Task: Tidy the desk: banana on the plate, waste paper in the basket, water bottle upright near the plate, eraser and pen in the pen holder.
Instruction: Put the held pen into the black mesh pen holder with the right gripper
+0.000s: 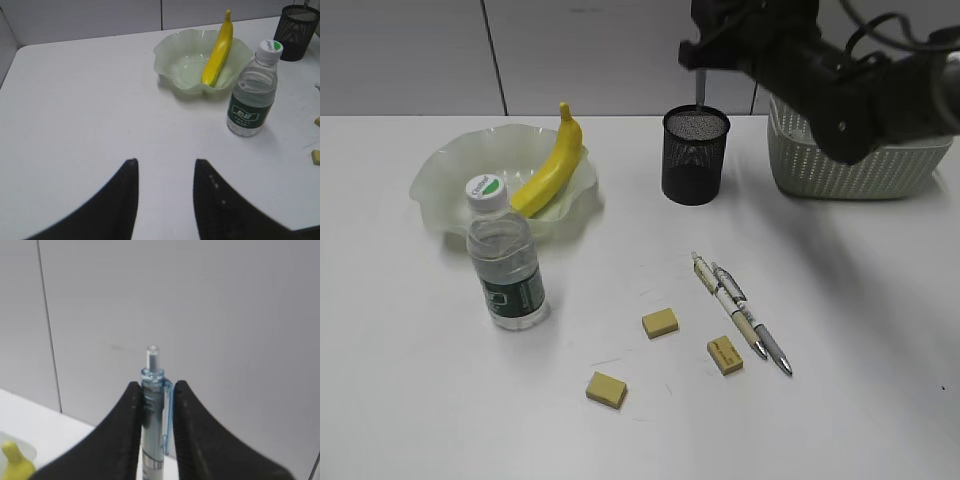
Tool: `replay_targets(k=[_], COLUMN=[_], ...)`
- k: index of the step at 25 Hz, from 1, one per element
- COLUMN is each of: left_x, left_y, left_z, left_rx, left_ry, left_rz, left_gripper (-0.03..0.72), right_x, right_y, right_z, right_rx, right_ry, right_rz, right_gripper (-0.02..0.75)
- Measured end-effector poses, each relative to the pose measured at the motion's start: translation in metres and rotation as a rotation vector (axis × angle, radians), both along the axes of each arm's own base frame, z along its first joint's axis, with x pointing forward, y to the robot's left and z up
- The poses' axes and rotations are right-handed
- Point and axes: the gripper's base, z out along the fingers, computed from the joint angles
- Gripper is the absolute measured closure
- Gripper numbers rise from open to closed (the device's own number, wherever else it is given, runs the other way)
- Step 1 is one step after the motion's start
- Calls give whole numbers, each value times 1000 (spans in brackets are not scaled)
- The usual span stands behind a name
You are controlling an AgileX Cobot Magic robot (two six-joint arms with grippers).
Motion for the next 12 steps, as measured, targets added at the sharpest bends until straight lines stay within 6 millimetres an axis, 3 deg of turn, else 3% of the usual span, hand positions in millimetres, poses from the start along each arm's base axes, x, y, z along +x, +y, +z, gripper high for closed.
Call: replay_targets(k=[3,6,10,12], left_x=[0,0,0,0], left_y=[0,0,0,0], left_z=[0,0,0,0], left_rx=[0,0,0,0], left_ry=[0,0,0,0], left_rz=[0,0,0,0], left_gripper=[416,427,433,433], right_x=[6,6,5,3], right_y=[3,3,2,1], right_z=[-41,-60,-57,-44], right_rx=[-25,-40,-41,-58], right_ry=[60,97,96,119], right_rz=[3,2,1,-5], right_gripper=[582,542,288,214])
